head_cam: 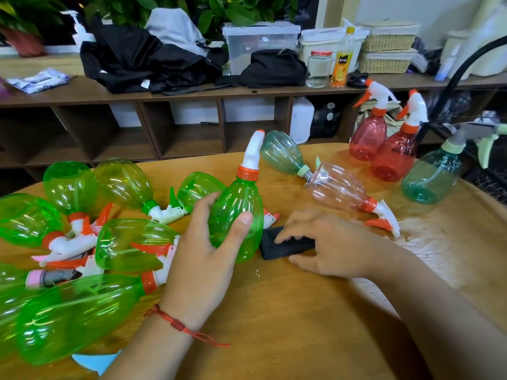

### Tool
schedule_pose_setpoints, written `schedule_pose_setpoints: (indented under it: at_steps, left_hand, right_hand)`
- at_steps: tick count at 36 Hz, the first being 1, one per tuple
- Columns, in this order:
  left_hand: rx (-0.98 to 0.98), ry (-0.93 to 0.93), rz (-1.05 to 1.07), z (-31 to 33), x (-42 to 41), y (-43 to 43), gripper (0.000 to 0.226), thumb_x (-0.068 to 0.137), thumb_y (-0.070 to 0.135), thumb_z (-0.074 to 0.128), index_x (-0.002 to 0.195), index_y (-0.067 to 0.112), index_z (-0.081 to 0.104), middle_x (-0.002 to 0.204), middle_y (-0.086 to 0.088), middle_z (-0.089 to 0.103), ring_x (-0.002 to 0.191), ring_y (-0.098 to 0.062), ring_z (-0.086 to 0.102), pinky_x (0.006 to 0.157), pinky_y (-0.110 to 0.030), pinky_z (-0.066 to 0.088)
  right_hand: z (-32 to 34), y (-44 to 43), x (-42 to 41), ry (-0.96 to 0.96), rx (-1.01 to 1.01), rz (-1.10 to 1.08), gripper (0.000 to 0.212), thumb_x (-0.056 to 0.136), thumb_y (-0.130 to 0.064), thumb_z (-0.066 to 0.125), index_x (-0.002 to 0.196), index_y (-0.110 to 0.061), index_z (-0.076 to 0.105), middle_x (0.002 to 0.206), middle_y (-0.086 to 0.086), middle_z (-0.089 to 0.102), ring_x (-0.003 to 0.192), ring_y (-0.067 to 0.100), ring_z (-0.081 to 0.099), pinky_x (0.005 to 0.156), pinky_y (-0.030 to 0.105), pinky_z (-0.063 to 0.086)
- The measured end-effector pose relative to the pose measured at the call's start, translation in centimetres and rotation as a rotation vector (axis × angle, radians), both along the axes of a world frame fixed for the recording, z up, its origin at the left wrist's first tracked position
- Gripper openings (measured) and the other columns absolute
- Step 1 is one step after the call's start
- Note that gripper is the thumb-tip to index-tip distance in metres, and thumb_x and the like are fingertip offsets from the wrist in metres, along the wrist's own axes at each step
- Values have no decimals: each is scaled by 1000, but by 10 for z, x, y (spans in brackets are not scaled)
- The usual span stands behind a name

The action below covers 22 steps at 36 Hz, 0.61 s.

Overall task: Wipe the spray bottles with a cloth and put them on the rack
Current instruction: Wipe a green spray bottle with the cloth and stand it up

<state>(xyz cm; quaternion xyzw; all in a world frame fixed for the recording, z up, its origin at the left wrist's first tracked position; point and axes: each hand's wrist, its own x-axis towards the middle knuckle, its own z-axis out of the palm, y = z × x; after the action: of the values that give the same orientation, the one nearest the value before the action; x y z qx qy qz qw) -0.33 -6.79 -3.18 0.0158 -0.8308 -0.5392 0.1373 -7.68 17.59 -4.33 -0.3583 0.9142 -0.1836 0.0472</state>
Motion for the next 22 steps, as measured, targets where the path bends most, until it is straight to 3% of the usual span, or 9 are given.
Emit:
schedule_pose_setpoints:
  at_steps: [3,5,7,9,14,16,18,20,22]
  left_hand:
    - [0,7,-12,0,0,1,60,90,70,58,145,50,42,122,42,60,114,28,51,84,4,40]
    - [8,11,-18,1,1,2,54,91,66,59,141,51,42,114,52,58,110,33,49,82,6,37]
    - [18,9,-29,3,1,3,50,93,63,58,139,52,41,113,59,53,108,34,48,81,7,36]
    - [58,-5,-46,3,1,3,50,94,62,58,140,50,45,117,52,58,111,28,53,82,5,40]
    - [169,-25,-81,1,1,2,53,93,62,59,143,44,55,129,29,69,119,10,63,94,-16,50]
    - [185,-31,-88,2,1,3,54,91,64,58,141,43,56,126,33,69,116,13,63,88,-9,48]
    - [198,-39,-96,1,1,4,50,91,62,57,136,41,58,120,35,70,110,14,65,81,-2,47]
    - [227,-44,-104,2,2,6,48,91,60,57,133,38,60,117,33,71,108,13,66,80,-3,47]
    - [239,-44,-122,4,5,10,45,91,59,58,130,38,62,116,33,72,108,13,66,82,-7,48]
  right_hand:
    - [-1,-4,-2,16,7,-26,30,97,-40,73,127,-39,71,117,-20,59,108,-1,51,99,24,45]
    - [-3,-5,-3,38,-12,-31,23,101,-37,69,124,-36,73,113,-21,60,105,-1,53,98,25,46]
    - [-3,-5,-2,54,-94,-60,19,103,-30,68,120,-31,75,106,-24,60,100,-1,56,91,16,44]
    - [-2,-4,-2,30,-242,-152,16,103,-26,68,116,-29,75,101,-21,62,95,1,60,82,12,43]
    - [14,-5,1,-339,-788,-389,14,109,-23,58,98,-23,66,83,-9,68,79,9,64,72,29,50]
    - [23,-9,5,-444,-961,-438,20,110,-15,52,93,-18,61,77,-14,68,75,1,65,67,22,51]
    - [28,-14,9,-463,-1051,-473,17,110,-15,52,95,-15,61,81,-14,71,78,0,67,69,27,54]
    - [29,-17,12,-433,-1081,-482,13,109,-18,54,102,-12,64,93,-7,75,87,9,70,77,43,55]
    - [32,-24,17,-402,-1138,-450,14,109,-15,55,112,-13,68,101,-3,78,93,13,73,76,40,59]
